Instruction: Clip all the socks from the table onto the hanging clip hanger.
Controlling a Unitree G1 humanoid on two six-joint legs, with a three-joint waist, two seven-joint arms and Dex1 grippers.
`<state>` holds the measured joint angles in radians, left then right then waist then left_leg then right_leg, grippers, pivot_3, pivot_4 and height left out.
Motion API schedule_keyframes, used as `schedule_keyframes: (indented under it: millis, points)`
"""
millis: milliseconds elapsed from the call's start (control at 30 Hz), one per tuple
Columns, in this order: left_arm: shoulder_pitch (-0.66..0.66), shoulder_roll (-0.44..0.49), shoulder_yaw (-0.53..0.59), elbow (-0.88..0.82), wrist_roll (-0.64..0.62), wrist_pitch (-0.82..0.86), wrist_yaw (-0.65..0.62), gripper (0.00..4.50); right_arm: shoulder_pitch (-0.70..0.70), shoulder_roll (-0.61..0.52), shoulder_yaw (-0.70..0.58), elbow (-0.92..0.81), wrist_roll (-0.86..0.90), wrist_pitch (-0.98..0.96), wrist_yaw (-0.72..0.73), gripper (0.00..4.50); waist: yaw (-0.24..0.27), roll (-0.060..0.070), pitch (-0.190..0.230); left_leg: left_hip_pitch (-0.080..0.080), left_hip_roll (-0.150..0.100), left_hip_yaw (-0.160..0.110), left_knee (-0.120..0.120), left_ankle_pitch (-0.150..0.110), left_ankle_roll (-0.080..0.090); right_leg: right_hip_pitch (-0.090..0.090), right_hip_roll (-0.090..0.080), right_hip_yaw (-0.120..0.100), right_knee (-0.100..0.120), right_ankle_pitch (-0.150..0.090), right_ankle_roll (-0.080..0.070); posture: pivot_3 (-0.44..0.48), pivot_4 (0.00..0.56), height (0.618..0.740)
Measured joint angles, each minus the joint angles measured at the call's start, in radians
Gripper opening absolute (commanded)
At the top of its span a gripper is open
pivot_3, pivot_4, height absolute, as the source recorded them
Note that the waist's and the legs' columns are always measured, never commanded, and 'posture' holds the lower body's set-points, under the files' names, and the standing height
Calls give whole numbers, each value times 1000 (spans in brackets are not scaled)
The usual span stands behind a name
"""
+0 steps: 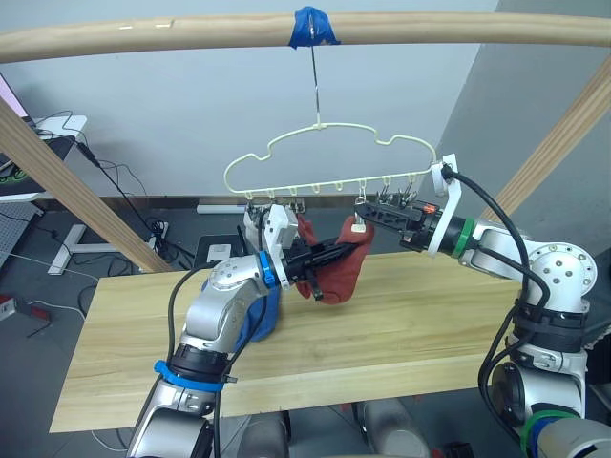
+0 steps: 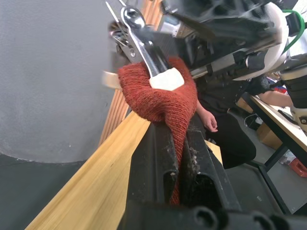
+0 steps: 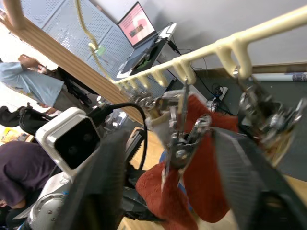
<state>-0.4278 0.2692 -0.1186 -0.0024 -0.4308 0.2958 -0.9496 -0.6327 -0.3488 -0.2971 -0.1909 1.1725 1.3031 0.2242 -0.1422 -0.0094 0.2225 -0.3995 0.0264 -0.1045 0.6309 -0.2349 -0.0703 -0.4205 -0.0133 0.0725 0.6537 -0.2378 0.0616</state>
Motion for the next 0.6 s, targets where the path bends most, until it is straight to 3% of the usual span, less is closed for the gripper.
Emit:
schedule_keyframes:
  millis: [67,100,133,300,533,600]
  points:
    - [-1,0,-1,1,2,-2,0,0,8,-7,-5,-9,23,-1,-2,4462,0,0,0,0,0,0,0,0,0,0,0,0,0,0,0,-179,178,740]
    - [-3,0,-1,1,4,-5,0,0,18,-11,-7,-17,31,-1,-8,4462,0,0,0,0,0,0,0,0,0,0,0,0,1,0,0,-185,184,740]
    - [-7,1,-3,6,9,-10,1,575,35,-19,-9,-34,35,-4,-14,4500,0,0,0,0,0,0,0,0,0,0,0,0,1,0,0,-185,184,740]
    - [-48,21,9,97,56,-46,22,2082,192,-115,-33,-269,-21,-64,-93,4500,3,0,0,0,0,0,0,0,0,0,0,0,1,-3,5,-208,197,740]
    - [-46,79,25,127,57,-44,13,4365,298,-52,68,-440,-162,-208,-175,4500,-19,0,0,2,2,0,0,0,1,-1,3,2,4,-3,5,-211,212,740]
    - [-19,107,46,91,45,-33,6,4477,317,-28,115,-465,-215,-250,-195,4500,-25,0,0,3,3,1,0,1,1,-1,3,2,5,-3,5,-211,212,740]
